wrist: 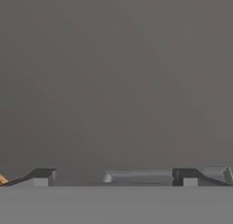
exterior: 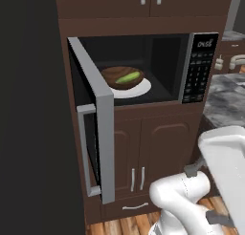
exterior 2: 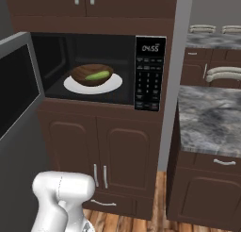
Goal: Pick the cucumber from the sink and place it in the bowl. Then pick the bowl and place it in the microwave. Then close the microwave door and press the start button.
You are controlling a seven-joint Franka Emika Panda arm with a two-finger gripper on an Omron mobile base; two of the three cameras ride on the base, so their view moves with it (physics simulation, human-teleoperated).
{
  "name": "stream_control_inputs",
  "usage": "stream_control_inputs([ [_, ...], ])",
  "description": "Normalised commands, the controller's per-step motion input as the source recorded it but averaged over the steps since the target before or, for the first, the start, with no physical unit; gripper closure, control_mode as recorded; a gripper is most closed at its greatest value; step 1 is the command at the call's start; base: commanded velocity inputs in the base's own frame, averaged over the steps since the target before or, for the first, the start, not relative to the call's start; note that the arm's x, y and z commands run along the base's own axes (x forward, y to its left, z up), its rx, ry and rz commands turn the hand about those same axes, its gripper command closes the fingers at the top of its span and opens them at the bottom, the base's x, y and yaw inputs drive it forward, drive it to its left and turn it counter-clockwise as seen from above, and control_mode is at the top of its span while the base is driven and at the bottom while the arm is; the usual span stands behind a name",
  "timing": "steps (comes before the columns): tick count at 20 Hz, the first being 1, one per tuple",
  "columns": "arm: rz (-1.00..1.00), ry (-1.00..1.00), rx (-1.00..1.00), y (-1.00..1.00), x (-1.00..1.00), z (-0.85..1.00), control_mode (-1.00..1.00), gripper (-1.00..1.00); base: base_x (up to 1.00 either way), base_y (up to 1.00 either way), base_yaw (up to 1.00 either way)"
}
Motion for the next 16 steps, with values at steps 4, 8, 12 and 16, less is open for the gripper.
stream_control_inputs([
  [4, -0.20, 0.00, -0.21, 1.00, 0.05, -0.01, -1.00, -1.00, 0.00, 0.00, 0.00],
  [8, -0.31, 0.00, -0.17, 1.00, 0.72, -0.10, -1.00, -1.00, 0.00, 0.00, 0.00],
  [12, -0.30, -0.04, -0.14, 1.00, 0.65, -0.14, -1.00, -1.00, 0.00, 0.00, 0.00],
  [16, -0.26, -0.04, -0.13, 1.00, 0.88, -0.24, -1.00, -1.00, 0.00, 0.00, 0.00],
])
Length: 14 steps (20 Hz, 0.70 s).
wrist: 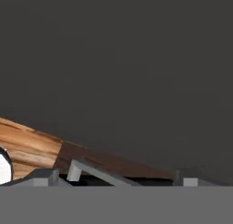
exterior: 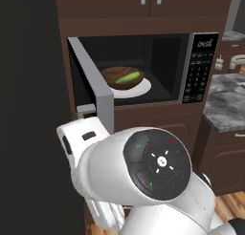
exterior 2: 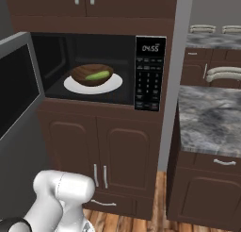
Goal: Pick the cucumber from the sink and place it in the bowl. Then pick the bowl and place it in the microwave. Then close the microwave door and press the start button.
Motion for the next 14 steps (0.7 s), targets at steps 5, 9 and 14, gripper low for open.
stream_control_inputs([
  [5, -0.17, -0.02, -0.07, 0.66, 1.00, -0.43, -1.00, -1.00, 0.00, 0.00, 0.00],
  [9, -0.03, -0.10, 0.00, -0.11, 1.00, -0.43, -1.00, -1.00, 0.00, 0.00, 0.00],
  [14, 0.00, -0.09, -0.01, -0.36, 0.95, -0.44, -1.00, -1.00, 0.00, 0.00, 0.00],
])
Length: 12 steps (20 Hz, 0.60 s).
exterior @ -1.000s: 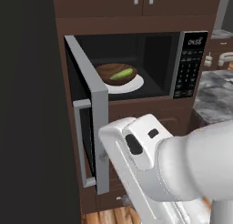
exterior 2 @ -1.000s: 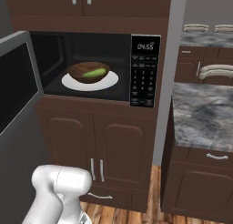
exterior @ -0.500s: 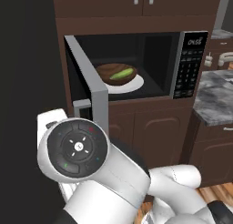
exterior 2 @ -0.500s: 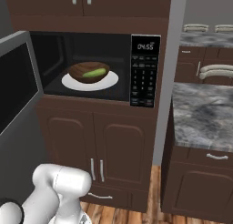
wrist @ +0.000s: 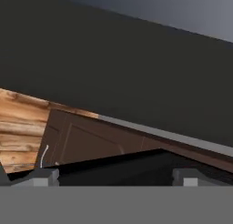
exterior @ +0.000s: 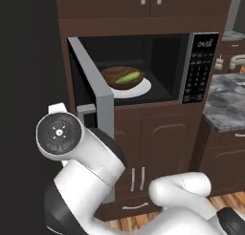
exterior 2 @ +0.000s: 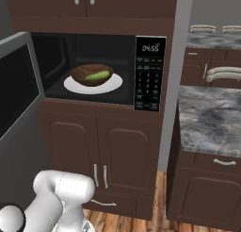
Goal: Pick the cucumber from the sink and place it in the bowl. Then pick the bowl and place it in the microwave. Then close the microwave door and press the start button.
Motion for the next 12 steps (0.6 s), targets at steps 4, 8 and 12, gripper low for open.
stream_control_inputs([
  [4, 0.00, -0.04, 0.00, -0.97, 0.60, -0.04, -1.00, -1.00, 0.00, 0.00, 0.00],
  [8, 0.00, 0.00, 0.00, -1.00, 0.45, 0.00, -1.00, -1.00, 0.00, 0.00, 0.00],
  [12, 0.00, 0.00, 0.00, -1.00, 0.93, 0.00, -1.00, -1.00, 0.00, 0.00, 0.00],
])
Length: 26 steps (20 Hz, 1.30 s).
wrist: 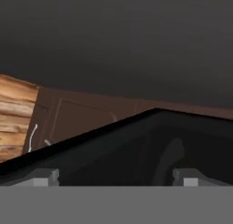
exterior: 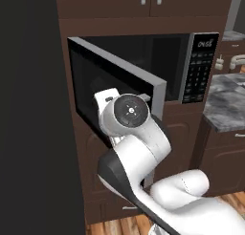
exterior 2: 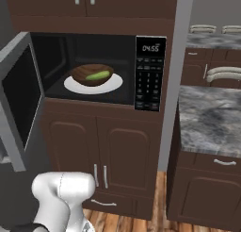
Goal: Pick the cucumber from the sink and place it in the bowl. Then pick the bowl and place it in the microwave. Then close the microwave door and press the start button.
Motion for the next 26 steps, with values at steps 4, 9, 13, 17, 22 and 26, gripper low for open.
stream_control_inputs([
  [4, 0.00, 0.00, 0.00, -1.00, 1.00, 0.00, -1.00, -1.00, 0.00, 0.00, 0.00],
  [9, 0.00, 0.00, 0.00, -1.00, 1.00, 0.00, -1.00, -1.00, 0.00, 0.00, 0.00],
  [13, 0.00, 0.00, 0.00, -0.96, 1.00, -0.04, -1.00, -1.00, 0.00, 0.00, 0.00],
  [17, 0.00, 0.00, 0.00, -0.79, 1.00, -0.05, -1.00, -1.00, 0.00, 0.00, 0.00],
  [22, 0.00, 0.00, 0.00, -0.61, 1.00, 0.00, -1.00, -1.00, 0.00, 0.00, 0.00],
  [26, 0.00, 0.00, 0.00, -0.37, 1.00, 0.00, -1.00, -1.00, 0.00, 0.00, 0.00],
])
